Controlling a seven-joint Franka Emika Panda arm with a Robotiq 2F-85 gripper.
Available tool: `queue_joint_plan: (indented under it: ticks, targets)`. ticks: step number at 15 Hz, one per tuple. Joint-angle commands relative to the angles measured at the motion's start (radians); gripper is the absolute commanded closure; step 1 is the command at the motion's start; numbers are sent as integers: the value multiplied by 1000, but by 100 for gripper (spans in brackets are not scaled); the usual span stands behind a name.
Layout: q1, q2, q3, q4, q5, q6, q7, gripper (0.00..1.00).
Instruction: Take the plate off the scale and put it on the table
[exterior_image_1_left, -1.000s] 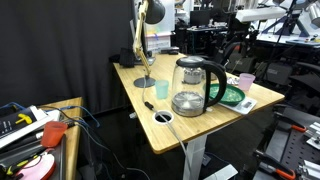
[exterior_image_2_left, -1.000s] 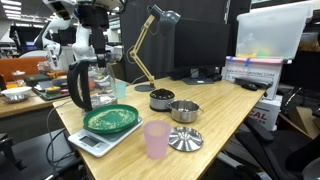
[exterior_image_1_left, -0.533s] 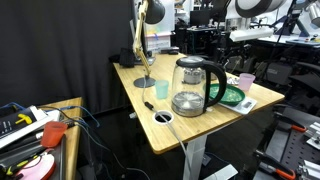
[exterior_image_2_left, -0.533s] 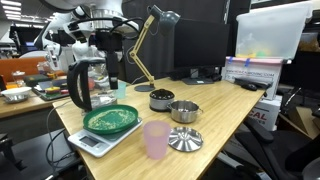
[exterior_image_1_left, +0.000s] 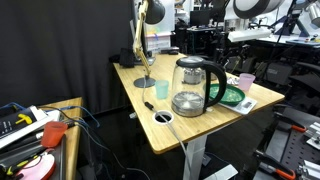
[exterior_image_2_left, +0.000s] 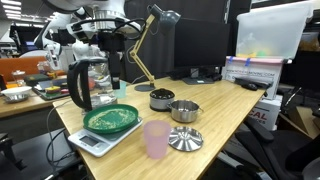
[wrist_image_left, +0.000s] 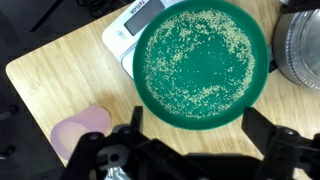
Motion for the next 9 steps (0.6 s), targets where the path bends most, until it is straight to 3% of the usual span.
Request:
queue_joint_plan:
  ticks: [1,4,9]
  targets:
    - [19,0,-19,1,-1,-2,0,0]
    - [17,8,-20,5,-8,1,20,0]
    - [-1,65,-63,6,-127,106,204,0]
